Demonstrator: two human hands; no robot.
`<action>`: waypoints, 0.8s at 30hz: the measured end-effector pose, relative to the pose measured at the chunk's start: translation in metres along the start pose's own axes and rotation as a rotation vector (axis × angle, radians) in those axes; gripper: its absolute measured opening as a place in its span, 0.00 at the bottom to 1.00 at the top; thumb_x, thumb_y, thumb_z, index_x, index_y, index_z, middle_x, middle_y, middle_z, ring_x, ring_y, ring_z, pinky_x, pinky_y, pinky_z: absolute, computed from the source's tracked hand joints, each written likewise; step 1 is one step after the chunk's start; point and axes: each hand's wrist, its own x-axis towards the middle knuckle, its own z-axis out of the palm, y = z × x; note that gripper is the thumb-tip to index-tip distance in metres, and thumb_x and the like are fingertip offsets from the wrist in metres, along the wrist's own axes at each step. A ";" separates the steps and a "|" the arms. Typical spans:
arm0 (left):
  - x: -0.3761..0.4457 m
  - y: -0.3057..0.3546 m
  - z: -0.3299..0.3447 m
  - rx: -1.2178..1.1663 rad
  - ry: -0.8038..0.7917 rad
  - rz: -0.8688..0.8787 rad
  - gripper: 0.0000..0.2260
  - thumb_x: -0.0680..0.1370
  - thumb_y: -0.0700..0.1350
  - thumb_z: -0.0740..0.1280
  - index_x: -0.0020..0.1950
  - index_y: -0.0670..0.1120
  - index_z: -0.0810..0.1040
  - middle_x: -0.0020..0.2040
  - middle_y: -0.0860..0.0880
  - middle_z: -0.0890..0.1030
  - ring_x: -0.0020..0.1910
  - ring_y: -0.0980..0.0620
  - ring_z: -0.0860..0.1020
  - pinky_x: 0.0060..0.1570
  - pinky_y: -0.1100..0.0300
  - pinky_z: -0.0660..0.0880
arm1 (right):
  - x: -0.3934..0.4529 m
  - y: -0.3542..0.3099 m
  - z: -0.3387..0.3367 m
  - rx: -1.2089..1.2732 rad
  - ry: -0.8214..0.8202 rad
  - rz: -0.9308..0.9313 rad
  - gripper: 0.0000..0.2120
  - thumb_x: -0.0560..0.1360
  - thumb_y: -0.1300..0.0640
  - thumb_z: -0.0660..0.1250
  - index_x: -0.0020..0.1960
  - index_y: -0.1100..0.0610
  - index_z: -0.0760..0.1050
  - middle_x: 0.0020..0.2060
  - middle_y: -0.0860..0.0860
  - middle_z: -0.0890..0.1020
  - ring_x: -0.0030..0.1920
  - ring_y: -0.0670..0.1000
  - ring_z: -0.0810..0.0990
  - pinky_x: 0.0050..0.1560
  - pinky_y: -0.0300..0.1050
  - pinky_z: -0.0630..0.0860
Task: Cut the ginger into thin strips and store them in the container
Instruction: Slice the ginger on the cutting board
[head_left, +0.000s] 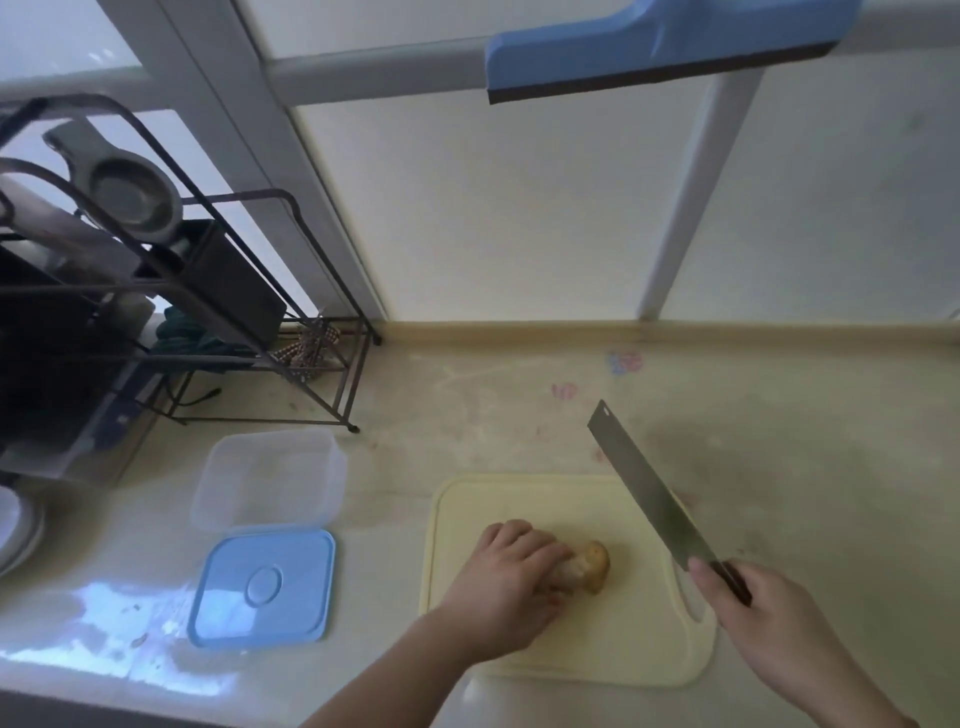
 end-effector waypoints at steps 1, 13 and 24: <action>0.000 0.002 0.005 0.038 -0.013 0.011 0.24 0.72 0.56 0.67 0.67 0.53 0.73 0.61 0.54 0.77 0.59 0.48 0.73 0.59 0.56 0.71 | -0.003 0.005 -0.002 0.008 0.001 0.003 0.24 0.77 0.47 0.67 0.26 0.52 0.67 0.20 0.44 0.73 0.28 0.42 0.75 0.31 0.40 0.66; -0.014 0.017 0.004 0.093 0.044 -0.278 0.28 0.68 0.66 0.64 0.64 0.55 0.73 0.60 0.53 0.78 0.52 0.49 0.79 0.47 0.56 0.80 | -0.011 0.018 0.000 0.066 -0.071 -0.004 0.24 0.77 0.43 0.65 0.30 0.56 0.66 0.21 0.45 0.67 0.24 0.46 0.67 0.30 0.43 0.62; 0.008 -0.004 -0.014 0.236 -0.233 -0.004 0.27 0.75 0.53 0.73 0.70 0.48 0.68 0.67 0.49 0.73 0.57 0.43 0.76 0.54 0.48 0.77 | -0.014 0.026 0.008 0.077 -0.108 0.020 0.27 0.77 0.40 0.64 0.35 0.65 0.72 0.24 0.47 0.69 0.28 0.50 0.71 0.34 0.47 0.67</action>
